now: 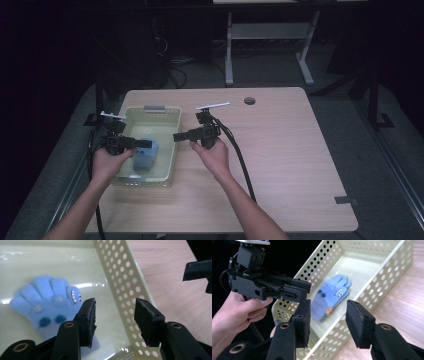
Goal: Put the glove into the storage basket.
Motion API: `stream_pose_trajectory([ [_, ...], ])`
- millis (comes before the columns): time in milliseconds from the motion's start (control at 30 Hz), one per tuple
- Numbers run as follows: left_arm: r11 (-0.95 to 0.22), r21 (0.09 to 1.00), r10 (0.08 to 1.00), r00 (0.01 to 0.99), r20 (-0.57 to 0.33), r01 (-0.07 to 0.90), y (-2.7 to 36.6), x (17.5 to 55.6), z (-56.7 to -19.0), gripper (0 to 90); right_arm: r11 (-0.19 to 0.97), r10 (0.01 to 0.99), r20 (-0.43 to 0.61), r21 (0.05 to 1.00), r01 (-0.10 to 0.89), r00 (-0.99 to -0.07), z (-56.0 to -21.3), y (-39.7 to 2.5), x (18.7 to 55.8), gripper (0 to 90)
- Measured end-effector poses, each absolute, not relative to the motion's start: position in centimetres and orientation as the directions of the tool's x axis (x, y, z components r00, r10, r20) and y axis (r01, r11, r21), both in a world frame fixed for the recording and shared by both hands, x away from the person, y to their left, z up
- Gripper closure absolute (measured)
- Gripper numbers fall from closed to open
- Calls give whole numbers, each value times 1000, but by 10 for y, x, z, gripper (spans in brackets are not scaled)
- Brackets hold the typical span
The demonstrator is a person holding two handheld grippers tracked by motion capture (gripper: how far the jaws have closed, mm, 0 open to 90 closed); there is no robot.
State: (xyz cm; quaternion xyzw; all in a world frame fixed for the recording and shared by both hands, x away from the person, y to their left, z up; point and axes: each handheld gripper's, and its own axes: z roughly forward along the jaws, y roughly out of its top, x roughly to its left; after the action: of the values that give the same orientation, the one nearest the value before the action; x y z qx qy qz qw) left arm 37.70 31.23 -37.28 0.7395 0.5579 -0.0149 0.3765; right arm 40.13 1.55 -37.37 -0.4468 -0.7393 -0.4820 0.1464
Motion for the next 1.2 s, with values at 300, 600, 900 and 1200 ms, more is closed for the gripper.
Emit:
stream_pose_trajectory([
  [300,-98,569,806,401,-435,816,307,376,-368,496,131,537,625,601,788,-566,-374,-3,401,507],
  [600,-81,589,784,417,-460,804,300,375,-364,461,104,543,634,600,793,-550,-372,-22,401,473],
  [900,-95,607,765,448,-462,789,289,374,-359,443,80,544,646,595,800,-535,-375,-35,401,453],
  [1200,-116,630,748,485,-454,768,273,371,-356,429,69,554,645,595,801,-527,-375,-48,400,439],
])
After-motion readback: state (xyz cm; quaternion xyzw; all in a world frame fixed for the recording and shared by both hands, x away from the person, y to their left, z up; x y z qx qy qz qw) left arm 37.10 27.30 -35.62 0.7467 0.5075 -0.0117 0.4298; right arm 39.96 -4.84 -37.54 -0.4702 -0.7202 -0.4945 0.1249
